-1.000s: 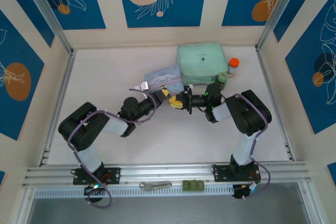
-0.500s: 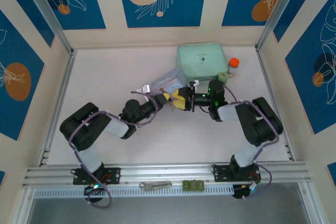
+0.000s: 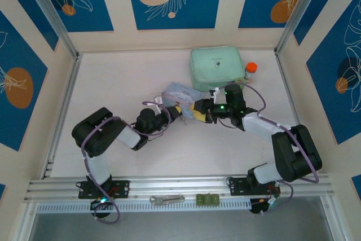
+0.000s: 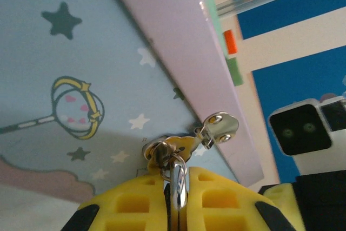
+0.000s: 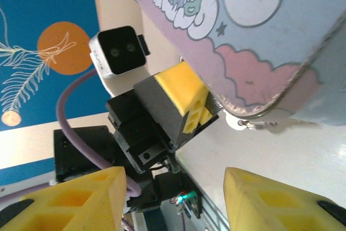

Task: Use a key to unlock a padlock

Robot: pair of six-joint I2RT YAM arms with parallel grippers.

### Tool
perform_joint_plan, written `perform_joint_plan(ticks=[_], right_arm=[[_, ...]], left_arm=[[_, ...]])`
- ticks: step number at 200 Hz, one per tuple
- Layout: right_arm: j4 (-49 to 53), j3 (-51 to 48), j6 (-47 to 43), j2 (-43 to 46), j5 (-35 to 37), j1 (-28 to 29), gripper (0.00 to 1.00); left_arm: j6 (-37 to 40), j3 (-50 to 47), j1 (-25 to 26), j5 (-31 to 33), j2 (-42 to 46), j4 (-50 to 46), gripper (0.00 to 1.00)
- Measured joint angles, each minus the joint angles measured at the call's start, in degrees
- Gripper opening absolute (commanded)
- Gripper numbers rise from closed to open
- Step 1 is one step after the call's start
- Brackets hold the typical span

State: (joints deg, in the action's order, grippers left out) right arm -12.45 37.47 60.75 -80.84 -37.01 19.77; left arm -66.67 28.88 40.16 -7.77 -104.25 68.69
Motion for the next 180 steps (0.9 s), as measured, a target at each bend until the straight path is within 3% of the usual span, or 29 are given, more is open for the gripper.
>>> perform_joint_plan(ticks=[23,53,98,143,180], right_arm=[[6.7,1.3,-6.1,0.5,4.4,2.8,0.5],[19.3,8.5,-17.0,1.7,16.0,11.8,0.48],[29.8,15.1,-29.5,0.5,31.9,22.1,0.44],[34.6,16.1,-37.0,-5.0,44.4,27.0,0.41],[34.8,16.9,-41.1,-6.5,50.4,28.0,0.41]], left_arm=[[1.8,0.0,0.1,1.1,3.1,-6.6,0.0],[2.0,0.3,0.2,1.7,5.2,-12.3,0.0],[-1.0,0.5,0.3,1.9,6.2,-16.8,0.0],[-3.2,0.9,0.3,1.4,10.4,-22.0,0.0],[-3.6,1.1,0.3,0.8,13.0,-26.0,0.0]])
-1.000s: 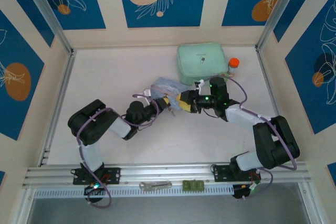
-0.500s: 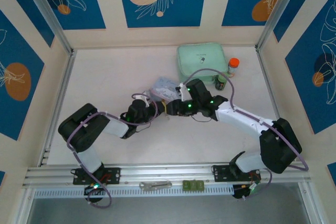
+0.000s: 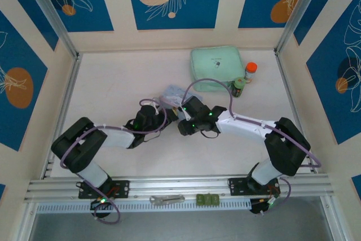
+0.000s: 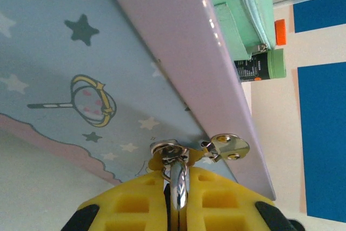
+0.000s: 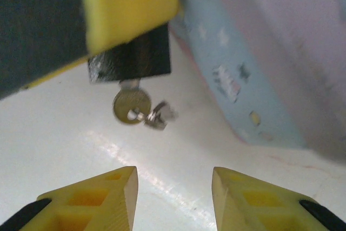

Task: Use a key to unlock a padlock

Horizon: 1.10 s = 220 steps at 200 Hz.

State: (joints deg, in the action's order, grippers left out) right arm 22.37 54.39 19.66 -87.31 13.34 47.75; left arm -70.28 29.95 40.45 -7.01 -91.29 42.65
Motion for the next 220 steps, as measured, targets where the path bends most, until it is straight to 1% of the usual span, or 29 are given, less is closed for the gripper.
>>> perform_joint_plan(ticks=[30,91,112,133,144,157,179,204,220], right_arm=[[-0.7,1.9,-1.7,-1.1,1.5,0.8,0.41],[-2.9,3.8,-2.2,-4.0,1.5,2.5,0.4],[-3.4,3.8,-2.3,-4.8,1.6,2.8,0.38],[-3.5,3.8,-2.4,-5.6,2.1,2.9,0.33],[-3.5,3.8,-2.3,-5.9,2.6,2.9,0.29],[-3.7,3.8,-2.1,-6.0,3.3,2.9,0.2],[-4.1,3.9,-2.5,-6.0,3.6,2.9,0.0],[-3.9,4.0,-1.7,-6.0,2.5,2.6,0.0],[-4.2,4.0,-0.6,-6.0,-1.4,0.8,0.0]], left_arm=[[-0.7,0.0,0.1,-0.2,0.1,-1.6,0.0],[-2.2,0.9,0.1,-1.0,0.0,-1.8,0.0],[-2.8,0.9,0.1,-1.1,0.0,-1.8,0.0],[-3.0,0.9,0.1,-1.3,0.0,-1.8,0.0],[-3.0,0.9,0.1,-1.4,0.0,-1.8,0.0],[-3.0,0.9,0.1,-1.5,0.0,-1.8,0.0],[-3.0,0.9,0.2,-1.4,0.0,-2.0,0.0],[-3.0,0.9,0.1,-1.3,0.0,-2.6,0.0],[-3.0,0.9,0.1,-1.3,-0.2,-2.2,0.0]])
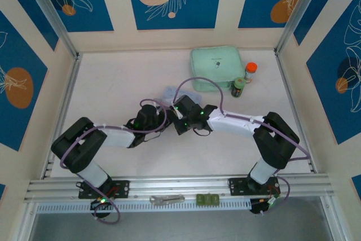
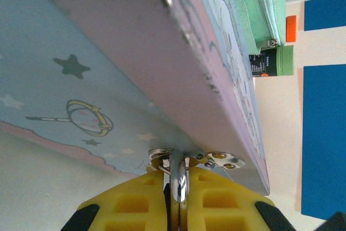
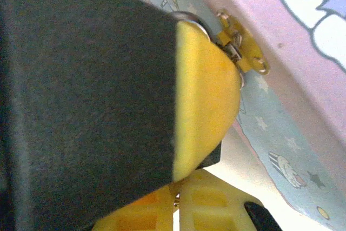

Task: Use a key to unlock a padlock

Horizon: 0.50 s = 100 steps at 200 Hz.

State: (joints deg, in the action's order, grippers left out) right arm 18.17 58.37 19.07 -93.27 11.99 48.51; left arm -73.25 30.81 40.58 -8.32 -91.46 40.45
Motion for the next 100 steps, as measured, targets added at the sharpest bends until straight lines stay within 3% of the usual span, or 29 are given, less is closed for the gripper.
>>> perform_joint_plan(ticks=[63,100], right_arm=[[-5.5,-2.4,6.3,-2.0,-36.2,-15.2,0.0],[-6.6,-2.7,6.9,-5.7,-44.0,-16.8,0.0]], left_arm=[[0.7,-3.2,-0.2,-1.7,-2.4,14.4,0.0],[1.3,-4.9,-0.3,-3.0,-4.2,17.8,0.0]])
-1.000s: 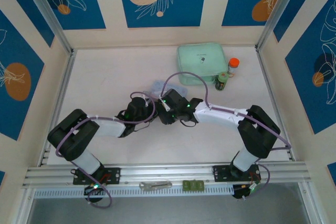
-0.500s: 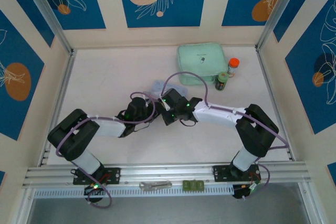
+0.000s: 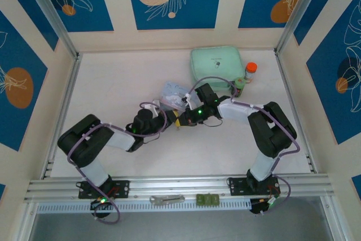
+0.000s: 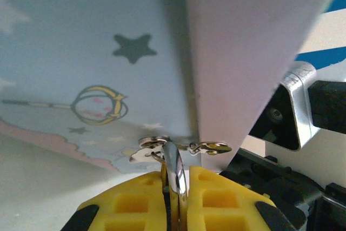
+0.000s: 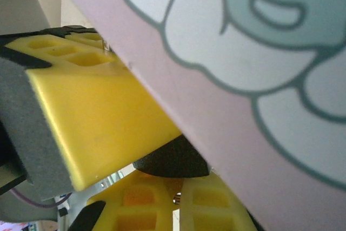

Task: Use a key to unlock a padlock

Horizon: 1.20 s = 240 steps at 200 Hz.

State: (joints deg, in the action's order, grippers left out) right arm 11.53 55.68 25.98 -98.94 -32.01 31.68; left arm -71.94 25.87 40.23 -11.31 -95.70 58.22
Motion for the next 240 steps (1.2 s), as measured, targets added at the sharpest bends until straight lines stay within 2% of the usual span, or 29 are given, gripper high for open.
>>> perform_joint_plan(ticks=[23,45,66,136,182,212,240], right_arm=[[-0.2,-0.2,0.1,0.0,-0.8,-0.4,0.0],[0.0,-0.3,0.2,0.1,-0.3,-0.4,0.23],[-0.5,-1.2,1.4,1.6,0.6,-0.7,0.38],[-1.1,-2.7,1.7,14.5,8.1,-1.2,0.41],[-0.2,-4.1,2.0,16.9,14.5,-1.2,0.41],[0.2,-4.1,2.1,17.0,17.7,-0.5,0.41],[1.1,-4.1,2.1,17.1,20.2,0.8,0.41]], left_arm=[[0.2,0.0,0.0,-0.3,-0.3,0.9,0.0],[0.2,0.0,0.0,-0.3,-1.0,1.7,0.0],[0.2,0.1,0.1,-0.3,-1.4,2.4,0.0],[0.9,1.2,0.6,2.4,-2.2,-5.0,0.0],[3.2,1.8,0.9,4.4,-2.3,-9.0,0.12],[4.1,1.8,1.2,5.6,-2.3,-10.1,0.4],[4.4,0.9,1.3,6.8,-1.8,-9.6,0.52]])
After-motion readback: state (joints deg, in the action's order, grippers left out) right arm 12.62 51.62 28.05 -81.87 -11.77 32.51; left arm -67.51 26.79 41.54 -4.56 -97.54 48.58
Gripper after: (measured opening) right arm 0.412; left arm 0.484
